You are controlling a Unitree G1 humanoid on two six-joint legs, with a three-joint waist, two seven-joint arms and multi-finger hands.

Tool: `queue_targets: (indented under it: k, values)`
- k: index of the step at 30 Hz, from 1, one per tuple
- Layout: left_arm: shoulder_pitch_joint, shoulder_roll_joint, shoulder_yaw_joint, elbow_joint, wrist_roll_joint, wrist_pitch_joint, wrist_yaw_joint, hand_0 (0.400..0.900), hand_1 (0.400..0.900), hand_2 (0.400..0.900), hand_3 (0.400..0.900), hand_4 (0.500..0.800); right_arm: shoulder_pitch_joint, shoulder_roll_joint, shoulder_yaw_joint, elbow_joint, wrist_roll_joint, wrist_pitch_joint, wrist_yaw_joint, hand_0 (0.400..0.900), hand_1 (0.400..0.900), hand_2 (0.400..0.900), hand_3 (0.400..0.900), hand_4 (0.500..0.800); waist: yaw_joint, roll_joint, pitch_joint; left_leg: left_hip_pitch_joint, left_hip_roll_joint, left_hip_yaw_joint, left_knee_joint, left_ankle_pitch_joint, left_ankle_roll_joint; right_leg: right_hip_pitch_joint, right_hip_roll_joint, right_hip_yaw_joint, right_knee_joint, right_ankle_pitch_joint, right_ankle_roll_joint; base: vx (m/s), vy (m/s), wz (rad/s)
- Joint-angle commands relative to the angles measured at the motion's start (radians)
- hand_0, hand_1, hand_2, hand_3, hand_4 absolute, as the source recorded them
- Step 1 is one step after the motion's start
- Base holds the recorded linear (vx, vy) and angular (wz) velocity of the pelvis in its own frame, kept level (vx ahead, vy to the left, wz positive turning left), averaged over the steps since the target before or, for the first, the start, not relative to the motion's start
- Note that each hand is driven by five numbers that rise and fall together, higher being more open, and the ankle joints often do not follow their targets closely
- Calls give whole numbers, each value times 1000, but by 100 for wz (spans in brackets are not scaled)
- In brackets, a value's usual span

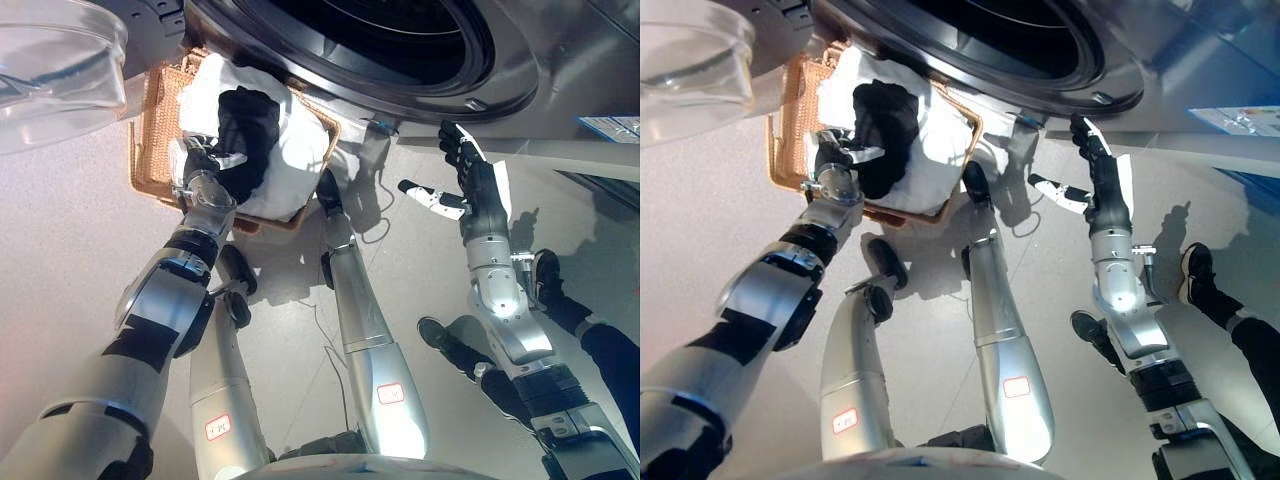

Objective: Put the clothes in the basket into the washing machine.

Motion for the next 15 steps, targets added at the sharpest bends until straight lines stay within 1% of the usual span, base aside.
queue_targets:
  k: [1, 3, 6, 7, 8, 9, 10, 12, 15]
  values:
    - [14, -70, 75, 34, -2, -28, 8, 400, 400, 400, 400, 500, 93, -42, -13, -53, -23, -75, -29, 900, 900, 900, 900, 800, -58, 66, -22, 122, 73, -81, -97, 10, -51, 5, -23, -47, -32, 29, 54, 44, 36, -2]
    - [26, -72, 77, 31, -2, -30, 7, 400, 400, 400, 400, 500, 92, -41, -8, -37, -21, -73, -27, 900, 900, 900, 900, 800, -55, 67, -20, 153, 68, -75, -123, 18, -52, 27, -28, -45, -44, 33, 55, 35, 18, -1]
    - [74, -81, 84, 31, -2, -36, -2, 400, 400, 400, 400, 500, 81, -32, 12, 23, -17, -59, -24, 900, 900, 900, 900, 800, -48, 75, -22, 243, 53, -68, -195, 48, -58, 103, -48, -45, -86, 41, 54, 22, 15, 5]
    - [100, -86, 87, 36, 5, -34, -10, 400, 400, 400, 400, 500, 68, -28, 31, 56, -16, -48, -18, 900, 900, 900, 900, 800, -51, 68, -26, 284, 36, -61, -232, 89, -62, 148, -68, -43, -122, 75, 51, -41, -8, 5]
    - [101, -86, 88, 36, 5, -34, -10, 400, 400, 400, 400, 500, 67, -28, 31, 57, -16, -49, -18, 900, 900, 900, 900, 800, -52, 66, -23, 290, 36, -60, -236, 90, -62, 153, -69, -42, -124, 75, 51, 0, 0, 0]
    - [145, -94, 85, 35, 16, -35, -20, 400, 400, 400, 400, 500, 47, -23, 53, 108, -11, -38, -9, 900, 900, 900, 900, 800, -44, 74, -32, 359, 29, -55, -279, 102, -65, 216, -81, -46, -152, 76, 53, 73, 25, -7]
    - [145, -93, 86, 35, 16, -35, -20, 400, 400, 400, 400, 500, 47, -23, 53, 109, -11, -38, -9, 900, 900, 900, 900, 800, -45, 72, -29, 364, 29, -54, -281, 103, -65, 220, -81, -46, -153, 77, 53, 112, 44, -12]
    - [194, -103, 79, 20, 33, -41, -41, 400, 400, 400, 400, 500, 39, -15, 61, 161, -7, -23, 1, 900, 900, 900, 900, 800, -32, 85, -39, 455, 22, -46, -338, 120, -67, 306, -99, -51, -187, 78, 58, 107, 32, -1]
    - [224, -121, 95, -1, -8, -59, -60, 400, 400, 400, 400, 500, 63, -4, 36, 194, 5, -16, 4, 900, 900, 900, 900, 800, -23, 96, -45, 522, 12, -46, -377, 135, -68, 387, -119, -65, -219, 80, 61, 90, -5, 16]
